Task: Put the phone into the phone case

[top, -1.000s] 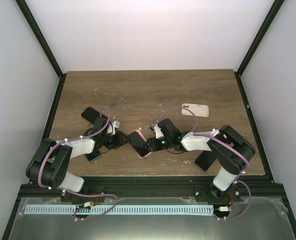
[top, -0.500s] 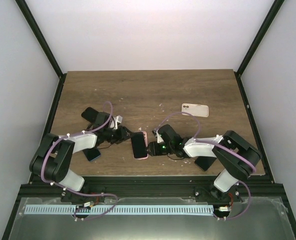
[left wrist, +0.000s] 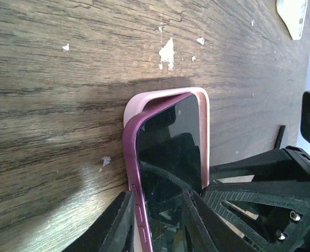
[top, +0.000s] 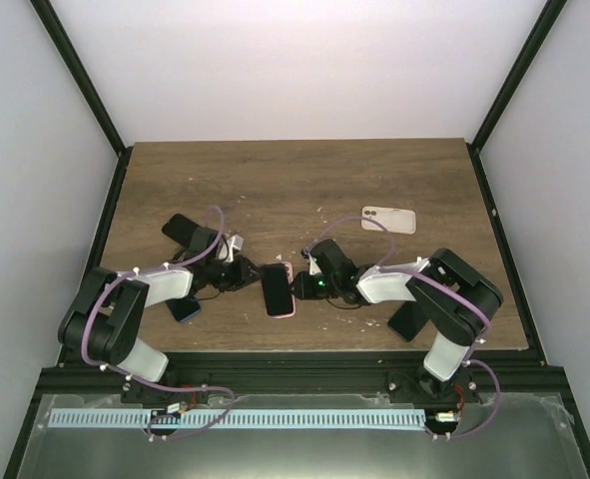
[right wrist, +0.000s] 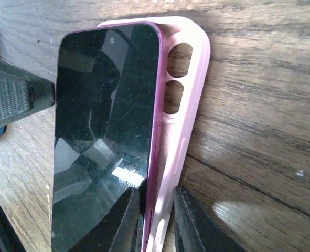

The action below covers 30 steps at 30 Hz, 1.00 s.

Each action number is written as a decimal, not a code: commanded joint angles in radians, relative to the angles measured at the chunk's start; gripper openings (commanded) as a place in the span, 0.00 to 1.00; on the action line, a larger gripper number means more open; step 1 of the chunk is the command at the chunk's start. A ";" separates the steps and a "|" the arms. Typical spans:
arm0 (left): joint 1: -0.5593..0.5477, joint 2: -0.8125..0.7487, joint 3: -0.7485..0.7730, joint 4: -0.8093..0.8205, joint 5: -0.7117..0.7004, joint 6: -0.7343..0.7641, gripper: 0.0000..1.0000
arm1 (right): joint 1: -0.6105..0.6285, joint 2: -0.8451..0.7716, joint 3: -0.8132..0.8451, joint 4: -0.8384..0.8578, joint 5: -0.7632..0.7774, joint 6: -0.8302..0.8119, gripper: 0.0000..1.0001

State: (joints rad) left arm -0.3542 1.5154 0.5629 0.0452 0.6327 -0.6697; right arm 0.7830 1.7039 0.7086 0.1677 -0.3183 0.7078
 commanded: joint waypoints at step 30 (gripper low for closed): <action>-0.106 0.070 0.042 0.019 -0.026 0.001 0.19 | -0.066 0.017 -0.083 0.229 -0.085 0.003 0.23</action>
State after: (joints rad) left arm -0.4213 1.6142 0.6174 0.1040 0.5491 -0.6712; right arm 0.7330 1.7390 0.6449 0.3573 -0.4278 0.6907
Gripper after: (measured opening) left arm 0.173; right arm 0.227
